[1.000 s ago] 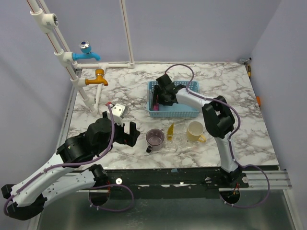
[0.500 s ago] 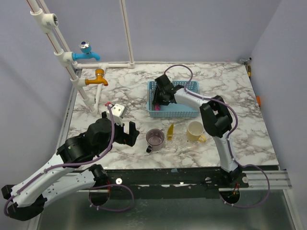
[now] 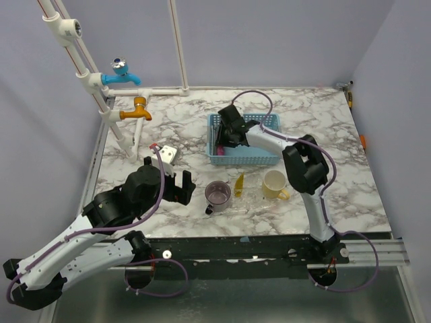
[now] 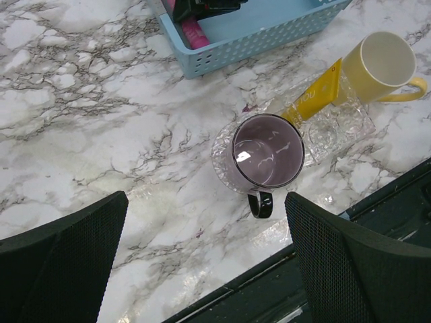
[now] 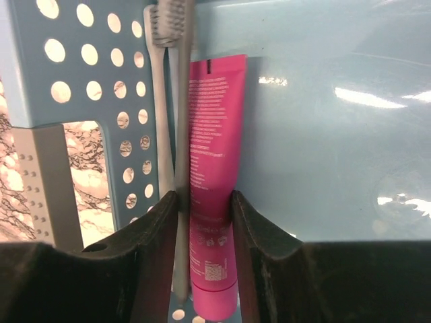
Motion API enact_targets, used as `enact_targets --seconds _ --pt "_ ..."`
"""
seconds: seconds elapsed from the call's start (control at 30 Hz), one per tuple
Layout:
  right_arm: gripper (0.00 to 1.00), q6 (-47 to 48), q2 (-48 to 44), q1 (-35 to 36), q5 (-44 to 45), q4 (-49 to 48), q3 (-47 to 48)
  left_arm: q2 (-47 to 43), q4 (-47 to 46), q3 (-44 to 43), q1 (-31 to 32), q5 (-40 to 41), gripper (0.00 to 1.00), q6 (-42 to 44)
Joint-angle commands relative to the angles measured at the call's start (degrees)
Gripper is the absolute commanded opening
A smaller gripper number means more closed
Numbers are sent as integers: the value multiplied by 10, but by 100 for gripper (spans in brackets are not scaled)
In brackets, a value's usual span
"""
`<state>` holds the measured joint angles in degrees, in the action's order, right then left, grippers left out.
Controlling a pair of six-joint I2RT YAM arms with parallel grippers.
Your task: Prepare toiletry sets of a toothbrush and toothpaste on the tray
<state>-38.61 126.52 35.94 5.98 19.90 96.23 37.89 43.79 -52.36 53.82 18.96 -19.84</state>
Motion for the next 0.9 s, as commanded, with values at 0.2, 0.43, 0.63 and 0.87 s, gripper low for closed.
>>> enact_targets --seconds 0.2,0.43,0.63,0.87 --pt "23 7 -57 -2 61 16 -29 -2 -4 6 -4 19 99 6" --pt "22 13 -81 -2 76 11 -34 0 -4 7 -5 19 99 5" --pt "34 10 -72 -2 57 10 -31 -1 -4 7 -5 19 99 5" --pt "46 2 -53 -2 46 3 -42 3 -3 7 -5 20 99 5"
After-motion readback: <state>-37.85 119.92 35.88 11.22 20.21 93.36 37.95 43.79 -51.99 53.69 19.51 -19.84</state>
